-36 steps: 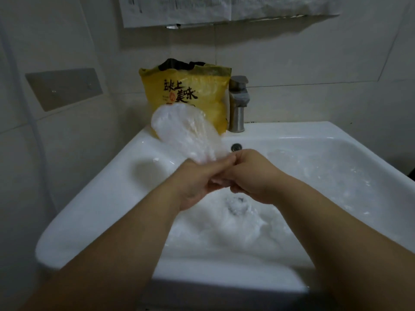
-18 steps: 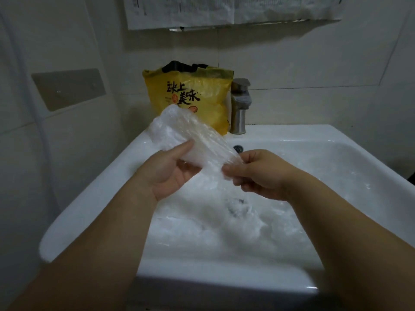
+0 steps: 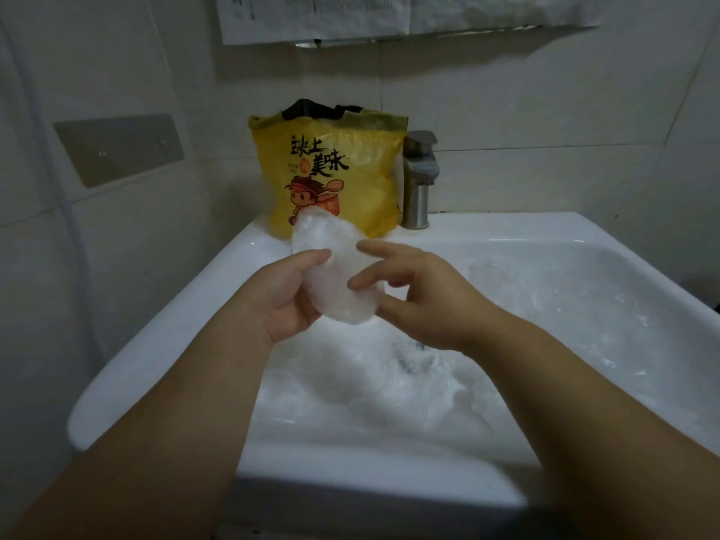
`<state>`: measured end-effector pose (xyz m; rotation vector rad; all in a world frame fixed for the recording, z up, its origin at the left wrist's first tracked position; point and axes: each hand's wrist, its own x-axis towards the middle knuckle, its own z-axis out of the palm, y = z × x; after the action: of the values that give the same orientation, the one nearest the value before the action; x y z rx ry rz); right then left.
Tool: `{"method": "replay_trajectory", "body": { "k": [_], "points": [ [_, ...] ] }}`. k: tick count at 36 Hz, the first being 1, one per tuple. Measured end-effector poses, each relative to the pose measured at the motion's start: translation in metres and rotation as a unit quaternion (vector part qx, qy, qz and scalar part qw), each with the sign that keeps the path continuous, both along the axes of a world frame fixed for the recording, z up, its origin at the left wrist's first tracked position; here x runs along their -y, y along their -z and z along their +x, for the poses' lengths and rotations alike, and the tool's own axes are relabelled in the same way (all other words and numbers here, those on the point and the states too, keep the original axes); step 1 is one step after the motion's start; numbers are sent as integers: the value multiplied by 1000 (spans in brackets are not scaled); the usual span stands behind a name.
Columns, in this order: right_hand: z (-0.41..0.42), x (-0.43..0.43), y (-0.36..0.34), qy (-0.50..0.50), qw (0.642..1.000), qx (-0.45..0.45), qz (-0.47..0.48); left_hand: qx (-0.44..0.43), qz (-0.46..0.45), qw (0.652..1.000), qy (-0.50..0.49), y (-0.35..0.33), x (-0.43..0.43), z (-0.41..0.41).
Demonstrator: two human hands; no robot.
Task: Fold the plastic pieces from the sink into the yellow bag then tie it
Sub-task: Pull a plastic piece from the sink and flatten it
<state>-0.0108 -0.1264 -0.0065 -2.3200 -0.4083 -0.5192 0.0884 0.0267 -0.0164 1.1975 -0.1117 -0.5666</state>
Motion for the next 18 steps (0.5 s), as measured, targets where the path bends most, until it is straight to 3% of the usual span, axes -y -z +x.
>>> {"method": "replay_trajectory", "body": {
  "k": [6, 13, 18],
  "points": [
    [-2, -4, -2, -7, 996, -59, 71, 23, 16, 1000, 10, 0, 3, -2],
    [7, -3, 0, 104, 974, -108, 170, 89, -9, 994, 66, -4, 15, -17],
    [10, 1, -1, 154, 959, -132, 196, 72, -32, 992, 98, -4, 16, -22]
  ]
}}
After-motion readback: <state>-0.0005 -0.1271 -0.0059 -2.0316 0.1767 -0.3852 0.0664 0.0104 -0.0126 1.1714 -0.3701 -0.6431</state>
